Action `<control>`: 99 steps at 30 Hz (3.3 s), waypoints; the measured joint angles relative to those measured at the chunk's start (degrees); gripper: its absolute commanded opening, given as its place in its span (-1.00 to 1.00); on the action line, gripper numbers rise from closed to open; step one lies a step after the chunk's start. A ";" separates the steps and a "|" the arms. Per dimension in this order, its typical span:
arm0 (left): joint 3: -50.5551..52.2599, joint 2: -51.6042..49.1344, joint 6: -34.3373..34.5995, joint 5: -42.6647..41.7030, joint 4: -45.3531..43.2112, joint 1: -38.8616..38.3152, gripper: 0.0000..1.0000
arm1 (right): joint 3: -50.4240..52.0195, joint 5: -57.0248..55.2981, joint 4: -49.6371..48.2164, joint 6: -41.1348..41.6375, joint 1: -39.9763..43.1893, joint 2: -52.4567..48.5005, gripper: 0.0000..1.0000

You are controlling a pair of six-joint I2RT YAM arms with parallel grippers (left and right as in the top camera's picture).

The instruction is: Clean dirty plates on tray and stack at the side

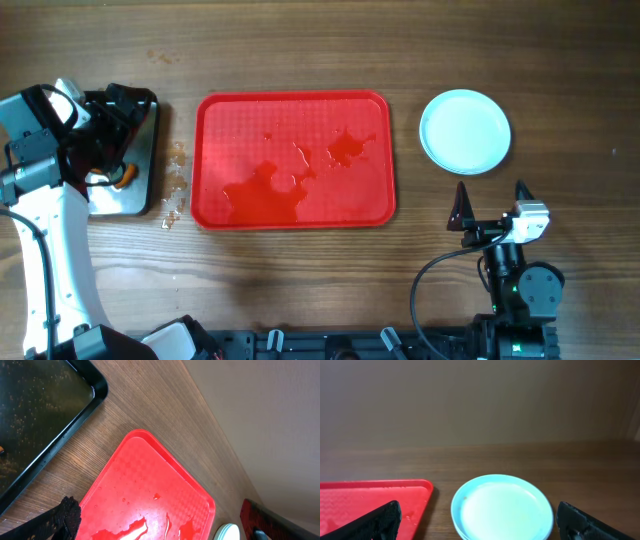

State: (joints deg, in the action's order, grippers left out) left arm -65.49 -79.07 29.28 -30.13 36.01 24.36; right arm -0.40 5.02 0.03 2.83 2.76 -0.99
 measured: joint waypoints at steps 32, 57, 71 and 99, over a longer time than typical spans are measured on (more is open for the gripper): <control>0.00 0.00 0.00 0.72 0.00 0.00 1.00 | 0.00 -0.17 -0.02 -3.19 0.00 0.00 0.99; 36.46 48.11 -9.97 22.84 -4.79 -18.38 1.00 | 0.02 -0.22 -0.04 -3.41 0.00 0.26 0.99; 51.69 67.45 -21.11 16.59 -16.81 -20.48 1.00 | 0.02 -0.22 -0.07 -3.45 0.00 0.26 0.99; 64.65 78.29 -21.44 29.90 -31.74 -22.29 1.00 | 0.02 -0.22 -0.04 -3.61 0.00 0.26 0.99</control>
State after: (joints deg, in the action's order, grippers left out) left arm -0.84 -0.78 7.84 -0.23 4.27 2.07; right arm -0.38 4.80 -0.01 -0.78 2.76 -0.73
